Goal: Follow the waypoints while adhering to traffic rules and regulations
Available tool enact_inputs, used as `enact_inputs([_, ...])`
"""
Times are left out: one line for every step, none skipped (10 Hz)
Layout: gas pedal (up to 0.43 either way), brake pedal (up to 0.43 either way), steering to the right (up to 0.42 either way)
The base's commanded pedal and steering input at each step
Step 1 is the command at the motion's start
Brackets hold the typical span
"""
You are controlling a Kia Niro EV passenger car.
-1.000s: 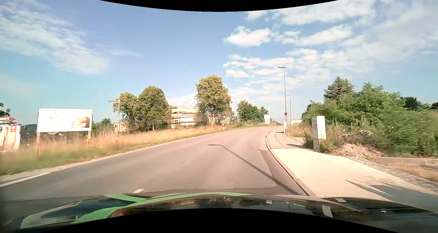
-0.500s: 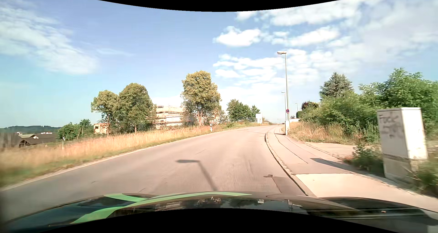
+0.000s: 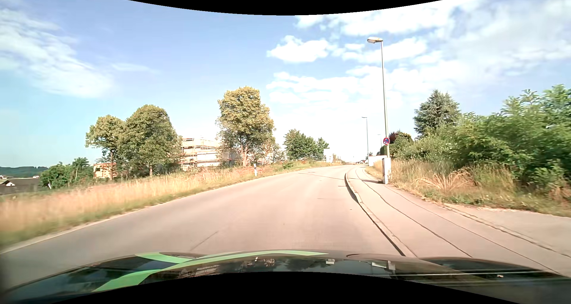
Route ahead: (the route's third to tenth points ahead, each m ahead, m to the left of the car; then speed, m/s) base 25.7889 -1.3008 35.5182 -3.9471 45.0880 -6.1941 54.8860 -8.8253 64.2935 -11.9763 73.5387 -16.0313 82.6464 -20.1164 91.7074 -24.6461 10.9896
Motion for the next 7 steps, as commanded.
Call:
enact_inputs([0.28, 0.0, 0.039])
enact_inputs([0.28, 0.0, 0.039])
enact_inputs([0.268, 0.0, 0.037])
enact_inputs([0.268, 0.0, 0.033])
enact_inputs([0.268, 0.0, 0.028])
enact_inputs([0.268, 0.0, 0.028])
enact_inputs([0.268, 0.0, 0.029])
